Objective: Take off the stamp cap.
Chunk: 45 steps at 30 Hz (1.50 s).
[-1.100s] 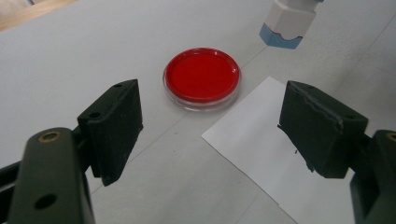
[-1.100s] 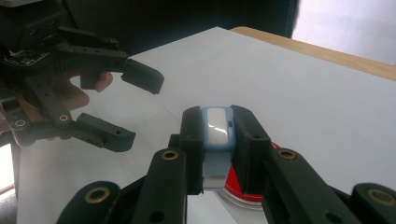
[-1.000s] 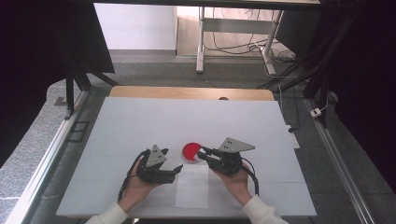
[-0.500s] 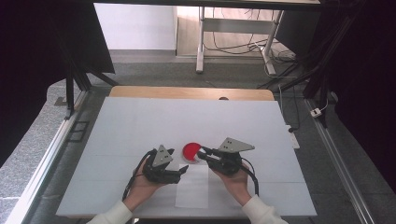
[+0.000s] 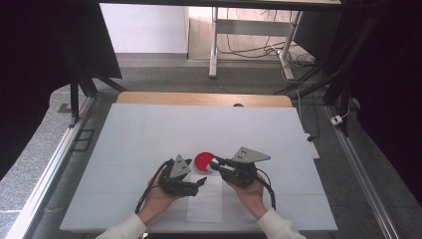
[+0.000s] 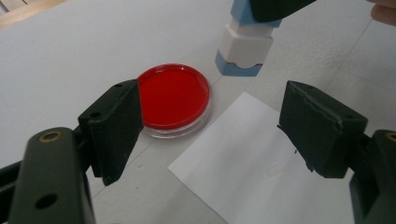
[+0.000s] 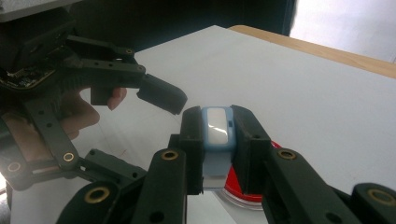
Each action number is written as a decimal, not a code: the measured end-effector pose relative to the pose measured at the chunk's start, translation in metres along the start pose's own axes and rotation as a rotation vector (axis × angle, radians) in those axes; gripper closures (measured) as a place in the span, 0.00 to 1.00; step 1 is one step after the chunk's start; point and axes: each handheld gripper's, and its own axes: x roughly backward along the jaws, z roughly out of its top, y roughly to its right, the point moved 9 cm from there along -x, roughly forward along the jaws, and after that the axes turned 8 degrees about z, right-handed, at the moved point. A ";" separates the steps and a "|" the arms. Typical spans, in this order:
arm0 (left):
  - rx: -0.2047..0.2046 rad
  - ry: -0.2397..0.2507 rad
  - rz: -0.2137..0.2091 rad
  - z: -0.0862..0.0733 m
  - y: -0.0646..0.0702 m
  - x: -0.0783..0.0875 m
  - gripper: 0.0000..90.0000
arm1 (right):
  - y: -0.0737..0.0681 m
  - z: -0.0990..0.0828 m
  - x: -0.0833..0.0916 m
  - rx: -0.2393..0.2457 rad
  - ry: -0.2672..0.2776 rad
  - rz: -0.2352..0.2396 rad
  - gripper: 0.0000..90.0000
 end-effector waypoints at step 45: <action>-0.045 0.017 -0.009 0.010 0.015 -0.028 0.47 | 0.000 0.001 0.000 -0.015 0.021 -0.002 0.83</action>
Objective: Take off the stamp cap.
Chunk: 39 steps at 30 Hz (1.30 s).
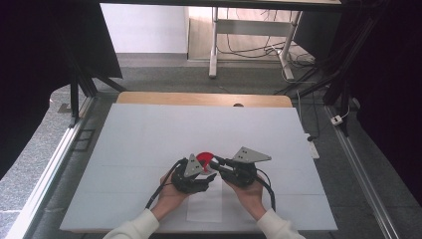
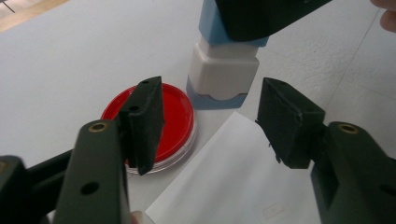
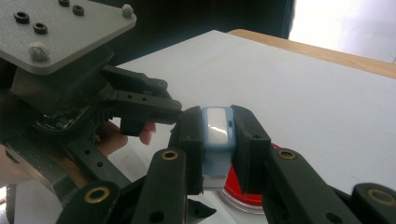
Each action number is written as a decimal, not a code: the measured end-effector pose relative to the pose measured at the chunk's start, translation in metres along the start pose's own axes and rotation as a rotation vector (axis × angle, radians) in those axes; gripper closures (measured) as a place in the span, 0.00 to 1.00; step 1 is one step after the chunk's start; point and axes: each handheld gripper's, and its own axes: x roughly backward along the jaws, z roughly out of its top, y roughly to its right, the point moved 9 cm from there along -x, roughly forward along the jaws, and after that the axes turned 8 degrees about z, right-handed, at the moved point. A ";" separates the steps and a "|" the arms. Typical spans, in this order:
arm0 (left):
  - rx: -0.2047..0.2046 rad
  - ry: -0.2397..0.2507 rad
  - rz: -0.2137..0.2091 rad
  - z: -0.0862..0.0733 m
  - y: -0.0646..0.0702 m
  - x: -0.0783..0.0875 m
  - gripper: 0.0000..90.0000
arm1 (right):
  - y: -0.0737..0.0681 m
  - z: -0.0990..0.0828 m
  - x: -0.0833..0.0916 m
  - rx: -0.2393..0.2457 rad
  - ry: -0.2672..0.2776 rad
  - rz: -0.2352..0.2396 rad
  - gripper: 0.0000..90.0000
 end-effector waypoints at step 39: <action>-0.042 -0.010 0.002 -0.003 0.000 -0.003 0.70 | -0.001 -0.002 -0.001 -0.002 0.004 -0.007 0.83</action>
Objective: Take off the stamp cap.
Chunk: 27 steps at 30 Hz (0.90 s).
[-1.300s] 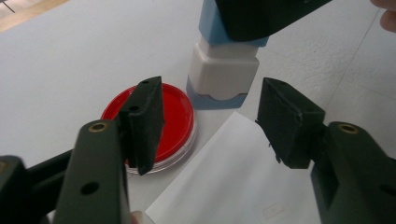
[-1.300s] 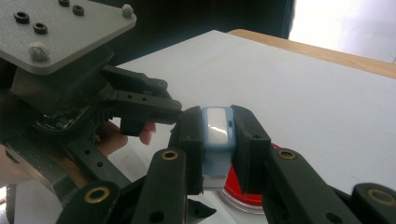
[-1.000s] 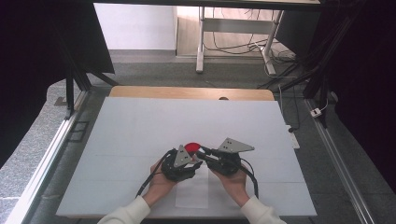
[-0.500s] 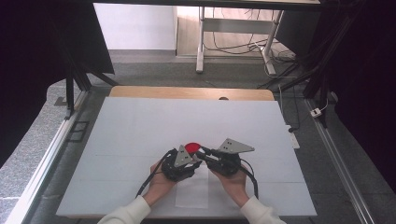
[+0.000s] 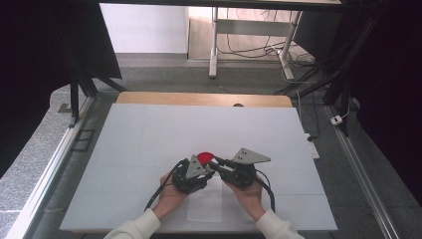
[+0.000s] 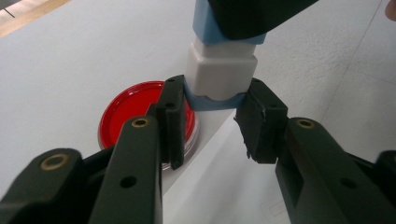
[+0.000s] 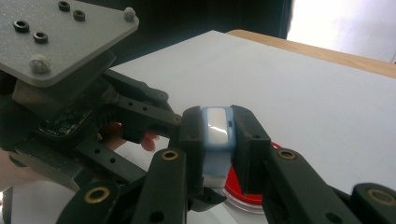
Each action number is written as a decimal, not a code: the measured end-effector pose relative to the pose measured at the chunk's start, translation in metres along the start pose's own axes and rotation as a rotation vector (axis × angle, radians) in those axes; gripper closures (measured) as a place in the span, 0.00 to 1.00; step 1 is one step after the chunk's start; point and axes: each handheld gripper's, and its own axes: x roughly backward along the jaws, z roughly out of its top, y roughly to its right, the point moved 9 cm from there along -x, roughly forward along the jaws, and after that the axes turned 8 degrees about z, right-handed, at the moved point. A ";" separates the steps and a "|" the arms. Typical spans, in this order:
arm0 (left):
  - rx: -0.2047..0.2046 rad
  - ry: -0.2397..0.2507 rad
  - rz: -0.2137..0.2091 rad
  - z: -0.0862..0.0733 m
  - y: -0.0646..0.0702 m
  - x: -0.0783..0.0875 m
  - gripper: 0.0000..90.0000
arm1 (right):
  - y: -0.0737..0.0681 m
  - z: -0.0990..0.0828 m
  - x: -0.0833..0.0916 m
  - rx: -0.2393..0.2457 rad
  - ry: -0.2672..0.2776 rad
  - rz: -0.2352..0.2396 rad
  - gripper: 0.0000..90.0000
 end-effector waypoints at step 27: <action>-0.035 -0.012 0.009 -0.003 0.002 0.000 0.72 | -0.002 -0.002 -0.001 0.011 -0.008 -0.010 0.83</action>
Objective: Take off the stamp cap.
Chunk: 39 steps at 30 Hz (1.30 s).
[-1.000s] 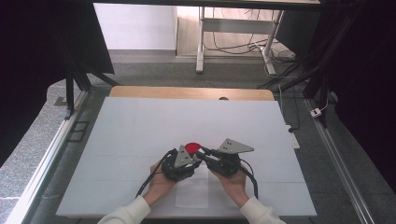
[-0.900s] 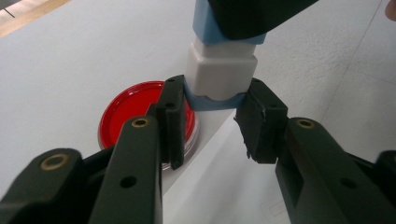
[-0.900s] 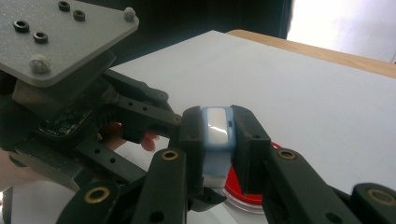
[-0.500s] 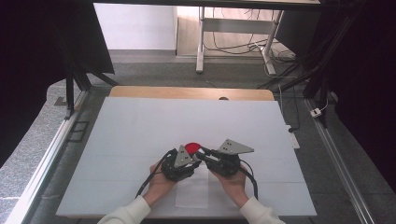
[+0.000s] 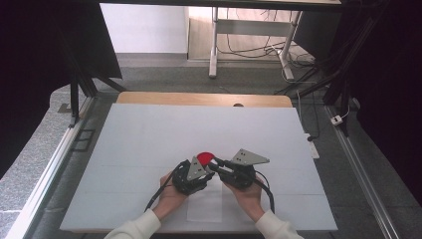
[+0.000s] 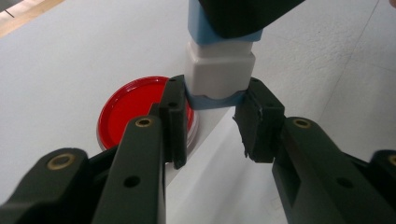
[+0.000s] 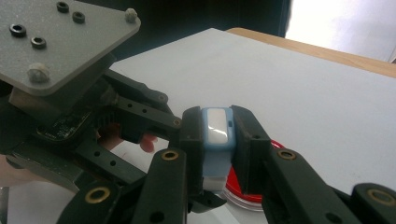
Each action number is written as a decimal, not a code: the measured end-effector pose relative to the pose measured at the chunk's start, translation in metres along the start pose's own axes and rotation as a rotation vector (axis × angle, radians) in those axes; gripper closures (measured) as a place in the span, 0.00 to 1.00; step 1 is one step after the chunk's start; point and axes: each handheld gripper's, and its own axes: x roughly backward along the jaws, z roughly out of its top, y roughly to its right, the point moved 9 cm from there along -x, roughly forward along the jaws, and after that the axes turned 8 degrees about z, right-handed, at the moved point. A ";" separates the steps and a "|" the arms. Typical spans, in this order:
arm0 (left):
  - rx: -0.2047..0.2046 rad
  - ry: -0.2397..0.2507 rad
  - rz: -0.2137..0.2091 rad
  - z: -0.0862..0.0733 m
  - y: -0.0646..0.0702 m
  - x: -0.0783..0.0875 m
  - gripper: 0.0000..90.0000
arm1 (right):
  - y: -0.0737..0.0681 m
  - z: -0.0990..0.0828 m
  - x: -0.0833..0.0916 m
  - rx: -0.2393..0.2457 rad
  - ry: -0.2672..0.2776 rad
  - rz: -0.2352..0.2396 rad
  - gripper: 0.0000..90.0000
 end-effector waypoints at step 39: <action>-0.011 0.011 0.027 0.000 -0.002 0.001 0.73 | -0.001 0.000 0.001 0.002 0.017 -0.015 0.83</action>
